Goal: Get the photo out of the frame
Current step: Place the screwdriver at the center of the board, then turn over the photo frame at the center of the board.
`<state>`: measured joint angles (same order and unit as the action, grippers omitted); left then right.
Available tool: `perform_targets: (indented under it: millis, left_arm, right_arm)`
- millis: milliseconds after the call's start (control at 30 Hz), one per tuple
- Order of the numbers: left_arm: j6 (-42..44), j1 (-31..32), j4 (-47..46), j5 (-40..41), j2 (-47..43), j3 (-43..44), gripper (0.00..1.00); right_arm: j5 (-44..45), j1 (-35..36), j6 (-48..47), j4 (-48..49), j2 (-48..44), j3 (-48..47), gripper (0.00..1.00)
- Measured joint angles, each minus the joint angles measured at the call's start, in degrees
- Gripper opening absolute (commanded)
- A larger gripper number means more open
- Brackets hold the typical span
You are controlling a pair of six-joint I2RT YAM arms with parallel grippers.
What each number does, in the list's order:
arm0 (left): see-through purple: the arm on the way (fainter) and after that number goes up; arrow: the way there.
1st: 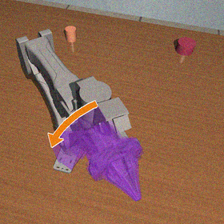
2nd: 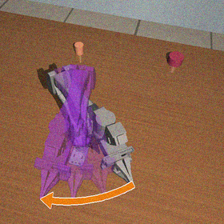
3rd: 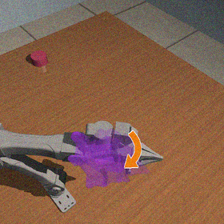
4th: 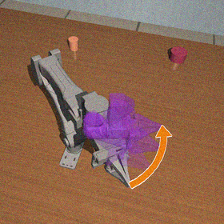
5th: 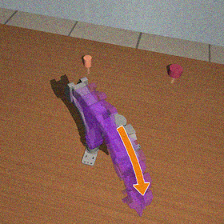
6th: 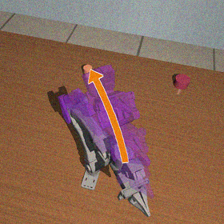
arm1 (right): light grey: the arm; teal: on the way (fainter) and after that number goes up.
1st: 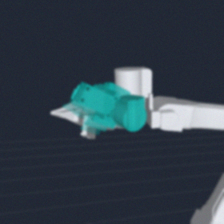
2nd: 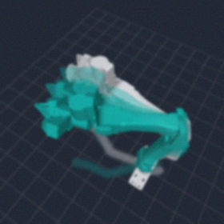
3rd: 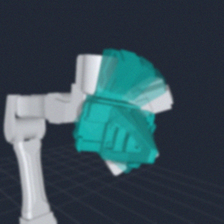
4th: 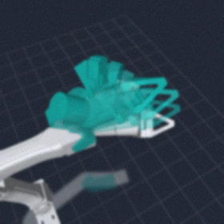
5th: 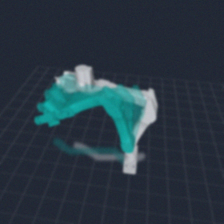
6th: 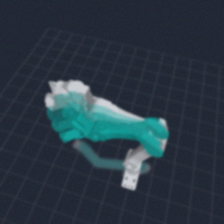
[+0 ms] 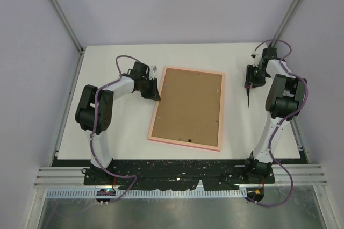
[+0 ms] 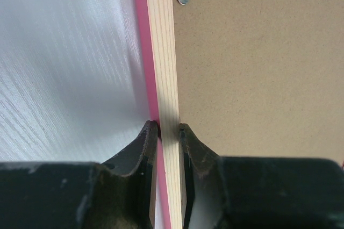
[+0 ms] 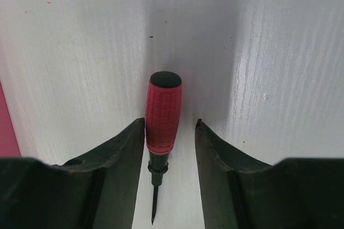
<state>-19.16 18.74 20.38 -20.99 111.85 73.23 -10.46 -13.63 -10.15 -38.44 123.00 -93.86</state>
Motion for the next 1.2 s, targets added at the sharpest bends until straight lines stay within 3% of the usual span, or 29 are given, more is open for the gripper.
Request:
perform_targets:
  millis: [267, 300, 367, 500, 667, 800, 1000, 1200]
  left_arm:
    - [0.00, -0.02, -0.02, -0.07, -0.02, -0.02, 0.00]
    - [0.02, -0.02, -0.02, -0.07, -0.02, -0.02, 0.01]
    - [0.02, -0.02, -0.02, -0.07, -0.04, -0.02, 0.02]
    - [0.04, -0.02, 0.00, -0.07, -0.09, -0.02, 0.07]
    - [0.07, -0.04, -0.07, -0.04, -0.37, -0.28, 0.30]
    - [0.24, -0.17, 0.26, 0.28, -0.39, -0.55, 0.59]
    - [0.48, -0.66, 0.70, 0.85, -1.86, -0.70, 0.78]
    - [1.99, -1.33, 1.79, 1.73, -4.81, -1.14, 0.91]
  right_arm:
    - [-0.17, 0.02, 0.02, 1.18, -0.72, 1.20, 0.51]
    - [-0.26, 0.02, 0.02, 1.29, -0.85, 1.33, 0.54]
    - [-0.39, 0.20, -0.26, 1.42, -1.46, 2.05, 0.70]
    - [-0.20, 1.01, -1.99, 2.08, -5.22, 5.55, 0.72]
    - [1.97, 4.04, -5.49, 3.58, -14.32, 8.81, 0.72]
    - [4.63, 10.25, -10.60, 8.13, -25.03, 14.88, 0.72]
    - [-0.20, 23.89, -18.69, 9.20, -38.77, 27.63, 0.72]
    - [-5.95, 39.89, -23.56, 5.55, -44.39, 35.63, 0.71]
